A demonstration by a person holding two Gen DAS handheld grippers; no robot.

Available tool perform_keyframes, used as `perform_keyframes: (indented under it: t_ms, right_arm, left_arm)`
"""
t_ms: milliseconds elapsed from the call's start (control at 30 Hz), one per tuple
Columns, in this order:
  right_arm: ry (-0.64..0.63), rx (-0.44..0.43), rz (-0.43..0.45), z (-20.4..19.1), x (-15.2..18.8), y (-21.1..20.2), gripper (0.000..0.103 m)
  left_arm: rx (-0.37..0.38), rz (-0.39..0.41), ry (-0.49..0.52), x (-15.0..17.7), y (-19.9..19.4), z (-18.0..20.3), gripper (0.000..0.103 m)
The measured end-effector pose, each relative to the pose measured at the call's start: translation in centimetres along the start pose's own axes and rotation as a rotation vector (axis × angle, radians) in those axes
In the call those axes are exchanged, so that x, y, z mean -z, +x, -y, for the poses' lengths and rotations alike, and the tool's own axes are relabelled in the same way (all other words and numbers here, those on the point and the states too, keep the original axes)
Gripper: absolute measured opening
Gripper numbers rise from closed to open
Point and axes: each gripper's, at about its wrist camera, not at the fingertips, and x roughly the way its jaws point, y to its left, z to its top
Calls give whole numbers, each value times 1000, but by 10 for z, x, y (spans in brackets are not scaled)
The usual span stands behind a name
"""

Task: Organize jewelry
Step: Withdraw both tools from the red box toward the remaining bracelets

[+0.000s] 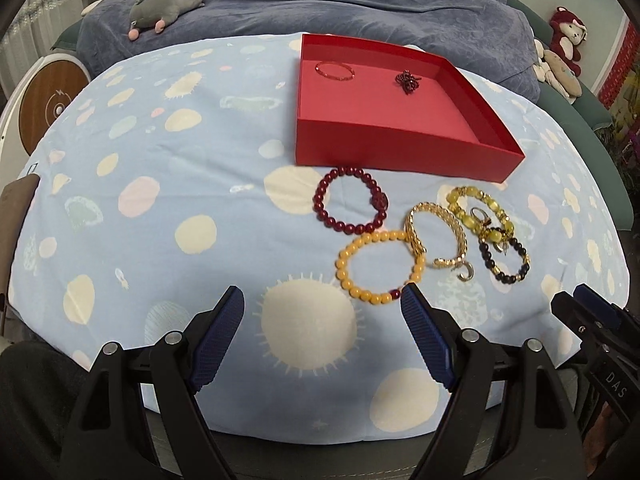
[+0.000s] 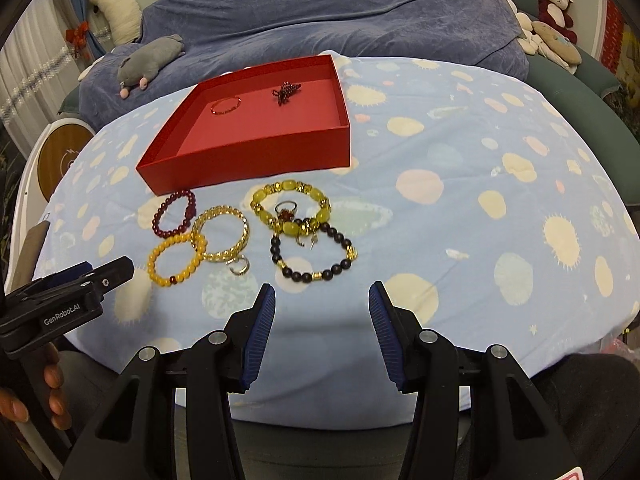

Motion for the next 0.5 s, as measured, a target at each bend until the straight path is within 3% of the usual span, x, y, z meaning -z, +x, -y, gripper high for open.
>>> perform_keyframes:
  t_ms: [200,500]
  right_arm:
    - [-10,0,1,-3,3,3,48]
    - [-1,-20,-29,-7,0,12,48]
  left_arm:
    - [-19,-11,19,4,11,7,76]
    - [-62,-48,48,-12,44,12,60]
